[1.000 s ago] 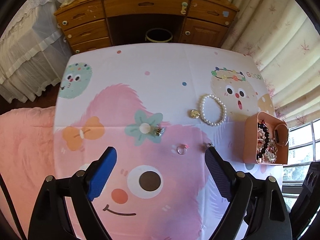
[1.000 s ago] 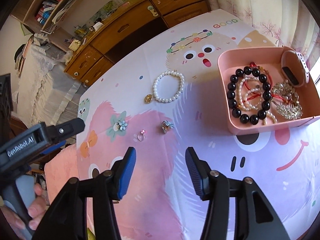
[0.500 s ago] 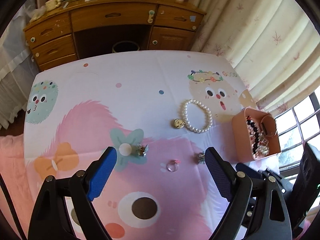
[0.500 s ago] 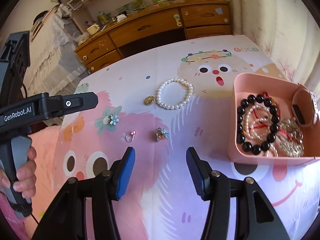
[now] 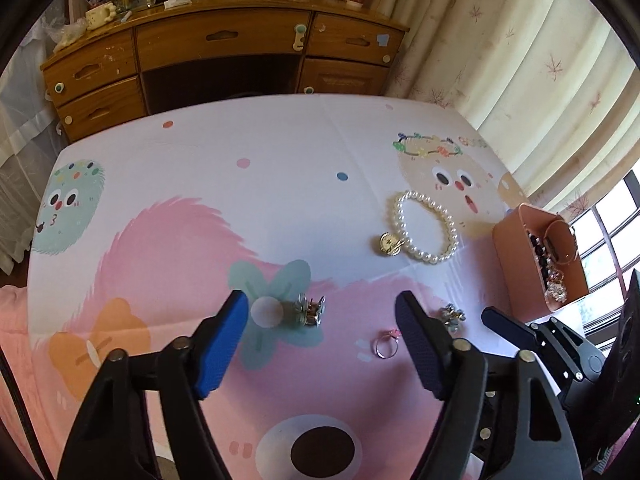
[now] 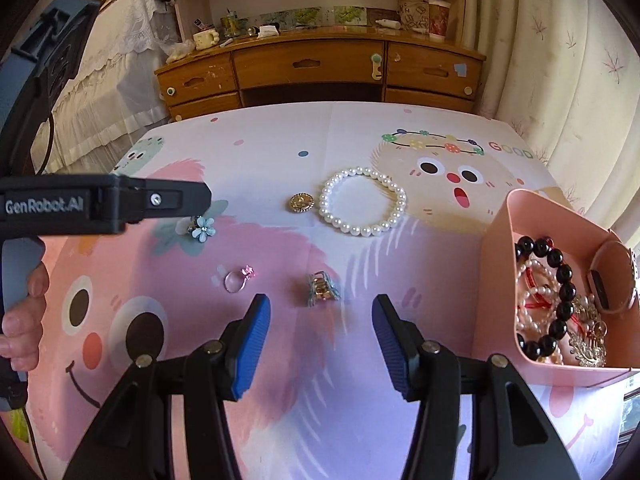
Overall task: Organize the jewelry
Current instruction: 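Close the left gripper on a small silver clip while the right gripper grasps another silver clip, then carry both silver clips over the pink box and open both grippers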
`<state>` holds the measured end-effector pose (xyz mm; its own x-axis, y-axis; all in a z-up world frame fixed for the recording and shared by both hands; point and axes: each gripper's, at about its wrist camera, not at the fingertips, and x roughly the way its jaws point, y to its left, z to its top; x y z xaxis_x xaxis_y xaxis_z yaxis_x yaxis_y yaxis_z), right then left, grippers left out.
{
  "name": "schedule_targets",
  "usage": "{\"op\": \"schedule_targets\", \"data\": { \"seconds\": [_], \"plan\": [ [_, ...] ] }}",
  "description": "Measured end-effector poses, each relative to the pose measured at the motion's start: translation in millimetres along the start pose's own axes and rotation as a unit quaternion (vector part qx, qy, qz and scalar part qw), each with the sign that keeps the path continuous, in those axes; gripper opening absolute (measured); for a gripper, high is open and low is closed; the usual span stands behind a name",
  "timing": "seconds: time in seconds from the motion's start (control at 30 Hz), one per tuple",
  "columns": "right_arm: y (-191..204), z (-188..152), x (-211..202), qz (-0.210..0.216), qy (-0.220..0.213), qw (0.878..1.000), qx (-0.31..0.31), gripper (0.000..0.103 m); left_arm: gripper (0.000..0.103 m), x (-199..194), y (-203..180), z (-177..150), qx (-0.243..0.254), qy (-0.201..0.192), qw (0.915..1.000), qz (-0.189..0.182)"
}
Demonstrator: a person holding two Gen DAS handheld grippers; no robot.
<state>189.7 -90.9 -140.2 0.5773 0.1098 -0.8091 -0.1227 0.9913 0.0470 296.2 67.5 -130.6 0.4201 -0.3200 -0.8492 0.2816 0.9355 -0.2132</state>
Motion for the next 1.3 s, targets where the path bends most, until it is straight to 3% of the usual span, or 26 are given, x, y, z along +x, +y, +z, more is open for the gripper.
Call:
{"op": "schedule_targets", "data": {
  "seconds": [0.2, 0.4, 0.5, 0.63, 0.9, 1.3],
  "plan": [
    [4.2, 0.5, 6.9, -0.016, -0.008, 1.000, 0.008, 0.044, 0.062, 9.0, -0.2, -9.6, 0.003, -0.012, 0.9998, 0.018],
    [9.2, -1.8, 14.6, -0.028, -0.009, 0.999, -0.019, 0.033, 0.038, 12.2, 3.3, -11.6, -0.001, -0.015, 0.9995, 0.028],
    [11.0, -3.4, 14.9, -0.026, -0.015, 0.999, -0.031, 0.031, 0.031, 15.2, 3.7, -12.3, -0.003, -0.012, 0.9997, 0.020],
    [12.7, -3.1, 15.0, -0.025, -0.016, 0.999, -0.038, 0.019, 0.013, 17.5, 0.5, -13.6, 0.001, -0.010, 0.9998, 0.016],
    [10.5, 0.6, 11.9, -0.031, -0.022, 0.999, -0.027, 0.019, 0.012, 15.4, -1.5, -14.3, -0.002, -0.021, 0.9998, 0.006],
    [15.3, 8.1, -17.4, -0.020, -0.046, 0.998, -0.025, 0.018, 0.012, -28.9, -10.8, -18.1, -0.002, -0.039, 0.9992, -0.010]
  ]
}}
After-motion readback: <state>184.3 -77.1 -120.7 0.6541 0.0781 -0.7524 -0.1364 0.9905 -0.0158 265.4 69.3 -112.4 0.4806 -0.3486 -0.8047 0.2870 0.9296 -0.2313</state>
